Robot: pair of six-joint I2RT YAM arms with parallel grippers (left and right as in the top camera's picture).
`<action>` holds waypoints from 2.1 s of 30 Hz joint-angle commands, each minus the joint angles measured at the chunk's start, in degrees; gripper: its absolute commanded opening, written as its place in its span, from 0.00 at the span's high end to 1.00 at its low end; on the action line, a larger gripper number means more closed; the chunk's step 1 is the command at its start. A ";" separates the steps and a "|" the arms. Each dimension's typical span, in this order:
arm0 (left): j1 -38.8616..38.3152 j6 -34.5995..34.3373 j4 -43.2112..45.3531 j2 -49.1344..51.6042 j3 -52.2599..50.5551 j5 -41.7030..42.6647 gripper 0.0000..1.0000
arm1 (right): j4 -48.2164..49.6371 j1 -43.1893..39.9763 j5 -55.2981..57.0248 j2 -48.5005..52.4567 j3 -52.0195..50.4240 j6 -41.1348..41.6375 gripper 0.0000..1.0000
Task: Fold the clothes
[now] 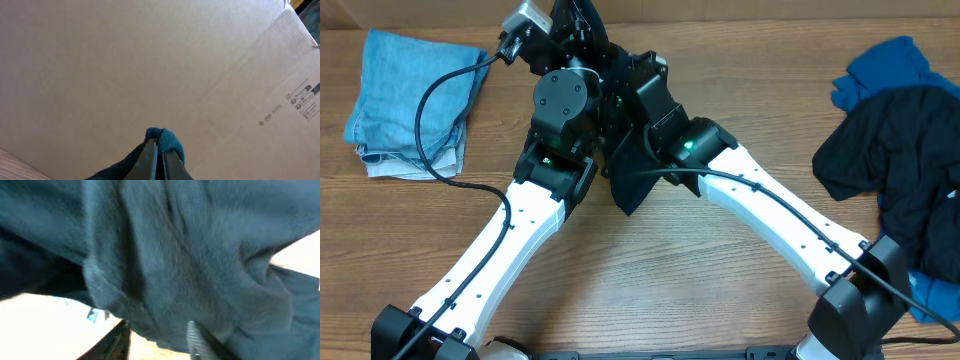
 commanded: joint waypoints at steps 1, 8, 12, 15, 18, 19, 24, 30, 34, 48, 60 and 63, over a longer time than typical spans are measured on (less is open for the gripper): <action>-0.02 -1.38 0.68 0.04 1.90 1.11 0.96 | 1.16 1.05 -1.44 0.22 -1.62 0.42 0.39; -0.11 -1.36 1.05 0.04 1.99 2.21 0.96 | 4.24 2.91 3.37 0.24 -1.73 0.46 0.16; -0.11 -1.38 2.25 0.00 1.99 4.35 0.96 | 4.20 2.91 6.97 2.29 -1.75 0.44 0.25; -0.11 -1.36 2.38 0.00 1.99 4.55 0.96 | 4.52 2.91 8.09 4.57 -1.77 0.39 0.27; -0.11 -1.33 2.38 0.00 1.99 5.86 0.96 | 4.04 2.91 11.72 4.70 -1.75 -3.37 0.49; -0.11 -1.07 2.29 0.00 1.99 5.86 0.96 | 3.30 2.80 11.87 4.70 -1.75 -4.90 0.57; -0.11 2.08 0.79 0.00 1.99 5.86 0.96 | -0.59 1.16 11.85 2.03 -1.60 -10.34 0.96; -0.11 8.13 -2.10 0.00 1.99 5.88 0.96 | -3.45 1.16 16.83 -8.68 -1.60 -25.99 0.96; -0.13 14.49 -2.82 -0.02 1.99 5.88 0.96 | -5.03 1.03 19.98 -9.03 -1.62 -30.60 0.96; -0.11 20.37 -1.64 -0.02 1.99 6.69 0.96 | -12.83 -1.27 8.94 -15.39 -1.62 -26.49 0.96; -0.11 20.33 -1.07 0.00 1.99 10.49 0.96 | -15.32 -1.38 2.34 -15.39 -1.62 -24.81 0.90; -0.13 20.31 -0.98 0.00 1.99 10.51 0.96 | -15.34 -1.38 2.34 -15.04 -1.70 -22.77 0.69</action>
